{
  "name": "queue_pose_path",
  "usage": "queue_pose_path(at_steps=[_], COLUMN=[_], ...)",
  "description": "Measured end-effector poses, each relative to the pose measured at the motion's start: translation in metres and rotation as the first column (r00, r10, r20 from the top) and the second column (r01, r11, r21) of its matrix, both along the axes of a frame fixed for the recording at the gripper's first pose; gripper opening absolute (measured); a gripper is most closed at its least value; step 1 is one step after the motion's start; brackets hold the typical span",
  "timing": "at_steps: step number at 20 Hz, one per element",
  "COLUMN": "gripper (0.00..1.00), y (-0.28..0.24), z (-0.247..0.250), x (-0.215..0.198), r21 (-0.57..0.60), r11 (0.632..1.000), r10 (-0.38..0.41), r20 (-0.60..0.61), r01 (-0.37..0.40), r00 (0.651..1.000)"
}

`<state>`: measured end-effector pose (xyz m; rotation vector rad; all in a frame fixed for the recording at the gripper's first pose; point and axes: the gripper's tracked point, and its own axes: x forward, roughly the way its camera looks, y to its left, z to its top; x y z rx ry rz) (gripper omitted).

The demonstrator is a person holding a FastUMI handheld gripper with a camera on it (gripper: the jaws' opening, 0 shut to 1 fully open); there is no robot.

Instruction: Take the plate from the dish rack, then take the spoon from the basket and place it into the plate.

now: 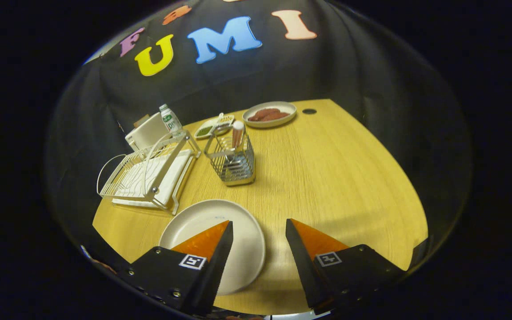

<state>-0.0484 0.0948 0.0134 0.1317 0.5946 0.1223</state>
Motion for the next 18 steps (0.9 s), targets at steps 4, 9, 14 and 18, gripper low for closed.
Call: queue_pose_path(at_steps=[4,9,14,18], gripper=[0.75,0.75,0.74,0.75], y=[-0.005,0.000,0.010,0.024], z=[0.059,0.094,0.076,0.069], x=[0.019,0.044,0.074,0.097], r21=[-0.035,-0.083,-0.141,-0.157], r11=[0.999,0.997,0.990,0.988], r10=[-0.005,0.034,0.070,0.086], r20=[0.219,0.387,0.450,0.496], r01=[0.013,-0.002,-0.006,-0.008], r00=[0.976,0.922,0.890,0.864])
